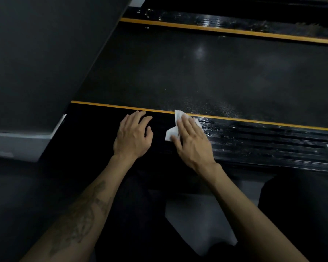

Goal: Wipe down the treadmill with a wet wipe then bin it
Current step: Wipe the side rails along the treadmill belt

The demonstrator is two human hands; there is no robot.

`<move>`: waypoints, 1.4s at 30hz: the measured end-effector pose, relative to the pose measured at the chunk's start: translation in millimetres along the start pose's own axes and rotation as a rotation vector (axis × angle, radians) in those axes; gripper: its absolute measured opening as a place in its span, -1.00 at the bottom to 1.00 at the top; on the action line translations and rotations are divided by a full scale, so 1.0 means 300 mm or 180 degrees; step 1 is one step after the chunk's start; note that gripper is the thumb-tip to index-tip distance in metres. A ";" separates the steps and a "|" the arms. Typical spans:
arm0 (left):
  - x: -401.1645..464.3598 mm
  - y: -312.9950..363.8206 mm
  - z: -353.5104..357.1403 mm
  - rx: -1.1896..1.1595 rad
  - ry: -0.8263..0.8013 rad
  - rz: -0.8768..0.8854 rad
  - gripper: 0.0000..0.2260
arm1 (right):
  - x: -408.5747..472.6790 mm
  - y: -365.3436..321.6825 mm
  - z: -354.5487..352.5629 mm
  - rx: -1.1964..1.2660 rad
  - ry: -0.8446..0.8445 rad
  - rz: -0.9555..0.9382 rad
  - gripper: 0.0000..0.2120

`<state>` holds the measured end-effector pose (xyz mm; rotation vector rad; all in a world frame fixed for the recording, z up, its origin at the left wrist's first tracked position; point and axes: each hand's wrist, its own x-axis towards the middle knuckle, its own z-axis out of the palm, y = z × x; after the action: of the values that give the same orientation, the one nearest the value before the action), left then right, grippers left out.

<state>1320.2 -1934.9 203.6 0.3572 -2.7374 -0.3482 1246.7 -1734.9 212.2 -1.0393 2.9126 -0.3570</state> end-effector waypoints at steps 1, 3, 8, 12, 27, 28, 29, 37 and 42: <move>-0.002 -0.002 0.000 0.0017 -0.0024 0.0021 -0.59 | 0.017 -0.008 0.004 -0.0055 -0.0030 0.0147 -0.35; -0.004 -0.002 -0.003 0.0055 -0.0053 0.0078 -0.57 | 0.065 -0.054 0.012 -0.0010 -0.0050 0.0362 -0.35; 0.004 0.008 -0.013 0.0108 -0.0237 0.0111 -0.54 | 0.054 -0.090 0.007 0.0313 -0.0161 -0.0177 -0.38; 0.020 0.018 -0.014 0.0010 -0.0234 -0.0019 -0.63 | -0.004 0.003 0.018 0.0120 -0.0023 -0.0219 -0.34; 0.009 0.076 0.028 -0.0093 -0.0093 0.0180 -0.64 | 0.023 0.064 -0.011 -0.0025 -0.0120 0.0165 -0.25; 0.010 0.078 0.026 -0.0089 -0.0113 0.0191 -0.64 | 0.038 0.052 -0.011 -0.0004 -0.0160 0.0240 -0.23; 0.012 0.081 0.024 -0.0089 -0.0118 0.0178 -0.64 | 0.051 0.035 -0.010 0.0028 -0.0172 0.0262 -0.21; 0.024 0.179 0.040 0.0081 -0.0025 -0.0257 -0.73 | -0.038 0.109 -0.036 0.0236 -0.0064 -0.0094 -0.32; 0.016 0.177 0.049 0.0106 -0.0101 -0.0278 -0.67 | 0.043 0.068 -0.029 0.0065 -0.0128 0.0341 -0.31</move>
<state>1299.8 -1883.7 206.9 0.4851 -2.7673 -0.3341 1223.2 -1725.9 216.7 -0.8727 2.9075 -0.3564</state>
